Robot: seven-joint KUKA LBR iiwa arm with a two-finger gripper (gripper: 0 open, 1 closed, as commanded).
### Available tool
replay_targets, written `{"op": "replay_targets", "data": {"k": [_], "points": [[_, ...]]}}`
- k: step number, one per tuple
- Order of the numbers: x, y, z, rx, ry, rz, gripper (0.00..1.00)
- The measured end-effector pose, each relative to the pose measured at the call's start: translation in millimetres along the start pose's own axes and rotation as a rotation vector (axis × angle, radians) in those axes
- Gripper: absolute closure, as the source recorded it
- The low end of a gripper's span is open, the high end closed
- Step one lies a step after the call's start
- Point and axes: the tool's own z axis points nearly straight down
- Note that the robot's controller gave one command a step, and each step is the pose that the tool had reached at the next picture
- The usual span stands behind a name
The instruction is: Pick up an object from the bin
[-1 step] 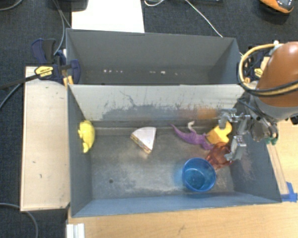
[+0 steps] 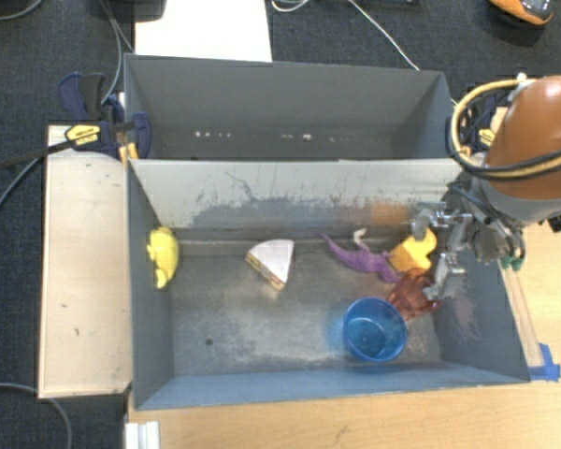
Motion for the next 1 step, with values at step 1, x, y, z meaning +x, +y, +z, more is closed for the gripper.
{"op": "replay_targets", "data": {"k": [1], "points": [[-8.2,-5.8,45.2,0.001,-0.007,0.014,0.0]]}}
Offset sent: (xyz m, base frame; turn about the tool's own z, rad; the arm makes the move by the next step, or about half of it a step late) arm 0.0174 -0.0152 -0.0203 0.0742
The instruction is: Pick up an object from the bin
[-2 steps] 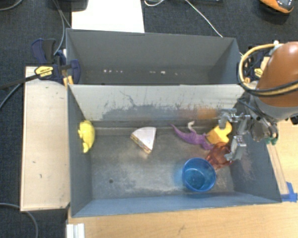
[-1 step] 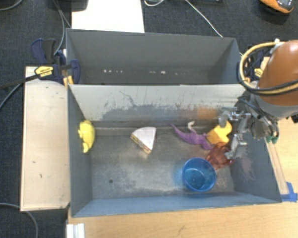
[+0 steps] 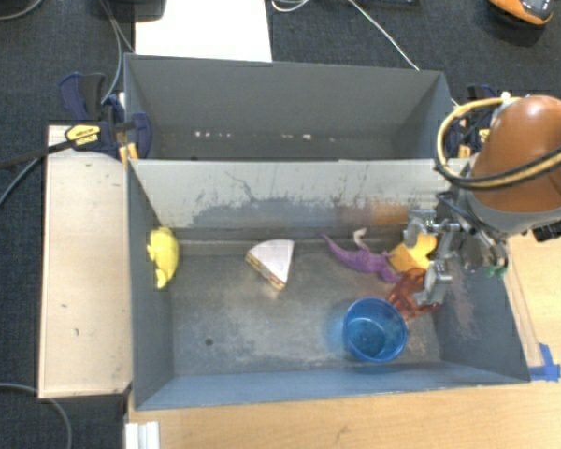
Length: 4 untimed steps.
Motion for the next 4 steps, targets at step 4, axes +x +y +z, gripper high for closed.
{"op": "replay_targets", "data": {"k": [4], "points": [[-17.6,-36.6,81.5,-0.002,-0.015,0.243,0.0]]}}
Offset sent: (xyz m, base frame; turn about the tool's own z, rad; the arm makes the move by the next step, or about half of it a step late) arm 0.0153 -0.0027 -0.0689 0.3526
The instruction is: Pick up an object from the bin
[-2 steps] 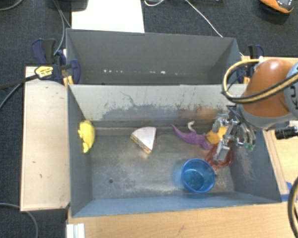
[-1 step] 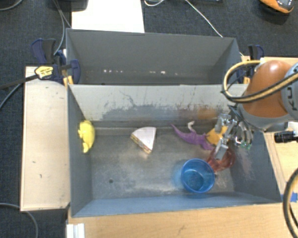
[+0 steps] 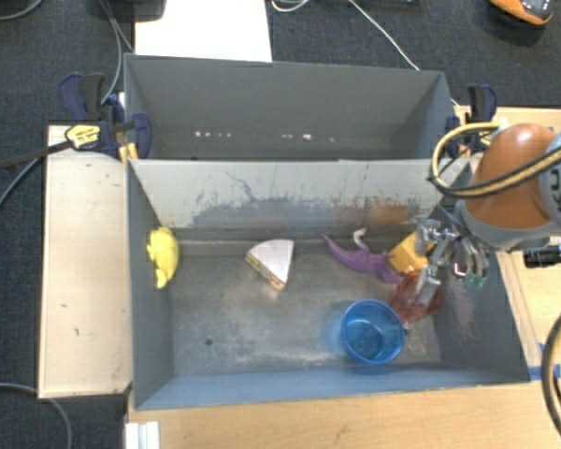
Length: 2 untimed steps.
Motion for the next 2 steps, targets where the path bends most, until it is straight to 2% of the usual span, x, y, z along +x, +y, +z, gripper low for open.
{"op": "replay_targets", "data": {"k": [1,2], "points": [[-6.5,-8.8,0.6,0.003,-0.029,-0.118,1.0],[-6.5,-8.8,0.6,0.004,-0.029,-0.119,1.0]]}}
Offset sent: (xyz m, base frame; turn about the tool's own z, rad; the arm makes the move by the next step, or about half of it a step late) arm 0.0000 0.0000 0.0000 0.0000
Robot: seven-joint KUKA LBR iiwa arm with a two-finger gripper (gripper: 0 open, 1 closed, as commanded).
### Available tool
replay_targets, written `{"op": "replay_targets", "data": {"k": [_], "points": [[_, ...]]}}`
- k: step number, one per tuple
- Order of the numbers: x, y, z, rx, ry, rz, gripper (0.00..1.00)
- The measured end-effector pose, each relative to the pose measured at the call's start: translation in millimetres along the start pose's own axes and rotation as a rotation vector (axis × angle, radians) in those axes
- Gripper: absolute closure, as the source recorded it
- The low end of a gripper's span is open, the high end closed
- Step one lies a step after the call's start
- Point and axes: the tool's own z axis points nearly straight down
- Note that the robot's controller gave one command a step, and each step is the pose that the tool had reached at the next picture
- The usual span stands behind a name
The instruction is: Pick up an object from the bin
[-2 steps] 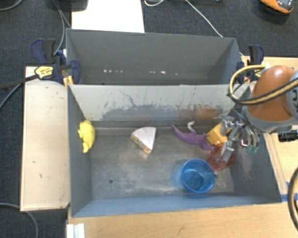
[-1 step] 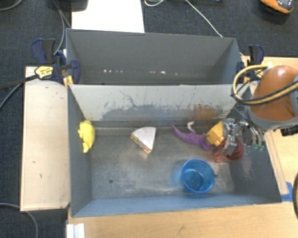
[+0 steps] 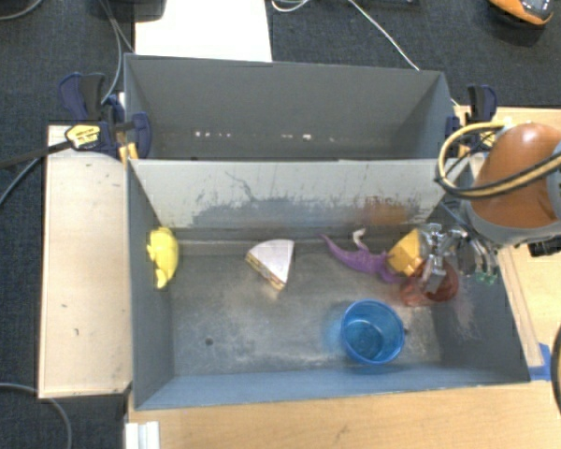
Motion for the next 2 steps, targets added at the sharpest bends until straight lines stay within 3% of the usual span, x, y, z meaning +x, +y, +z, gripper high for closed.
{"op": "replay_targets", "data": {"k": [1,2], "points": [[7.3,14.5,-10.9,-0.003,0.023,-0.001,1.0],[0.0,6.3,-45.5,-0.004,0.026,0.004,1.0]]}}
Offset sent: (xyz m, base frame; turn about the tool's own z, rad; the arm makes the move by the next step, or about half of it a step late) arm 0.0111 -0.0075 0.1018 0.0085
